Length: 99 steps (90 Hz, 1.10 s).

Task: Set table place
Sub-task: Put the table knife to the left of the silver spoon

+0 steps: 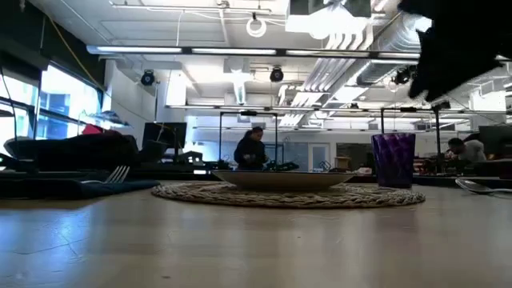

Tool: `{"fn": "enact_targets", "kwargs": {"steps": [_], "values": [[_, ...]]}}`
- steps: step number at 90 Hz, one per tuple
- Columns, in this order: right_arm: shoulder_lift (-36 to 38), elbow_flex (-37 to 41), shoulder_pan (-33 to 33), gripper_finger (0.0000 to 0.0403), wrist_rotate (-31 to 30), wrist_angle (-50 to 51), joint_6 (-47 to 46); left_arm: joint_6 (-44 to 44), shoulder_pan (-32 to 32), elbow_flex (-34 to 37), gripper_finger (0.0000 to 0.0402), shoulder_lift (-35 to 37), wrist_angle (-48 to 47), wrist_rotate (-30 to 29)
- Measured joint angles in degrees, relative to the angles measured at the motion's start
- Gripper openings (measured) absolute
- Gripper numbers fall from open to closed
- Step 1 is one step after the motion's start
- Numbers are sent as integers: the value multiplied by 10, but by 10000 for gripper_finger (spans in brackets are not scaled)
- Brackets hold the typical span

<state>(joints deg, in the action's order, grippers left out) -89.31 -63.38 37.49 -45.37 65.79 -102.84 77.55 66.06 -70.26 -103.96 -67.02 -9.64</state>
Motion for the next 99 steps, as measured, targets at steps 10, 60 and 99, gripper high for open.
{"fn": "enact_targets", "kwargs": {"steps": [10, 60, 99], "values": [[-9, -6, 11, 113, -45, -84, 60, 51, 13, 31, 115, 0, 2, -28], [-155, -7, -26, 112, -9, -706, 562, 68, -54, 153, 115, 1, 144, -158], [-338, -116, -49, 112, 46, -901, 739, -71, -74, 40, 115, -2, 82, -155]]}}
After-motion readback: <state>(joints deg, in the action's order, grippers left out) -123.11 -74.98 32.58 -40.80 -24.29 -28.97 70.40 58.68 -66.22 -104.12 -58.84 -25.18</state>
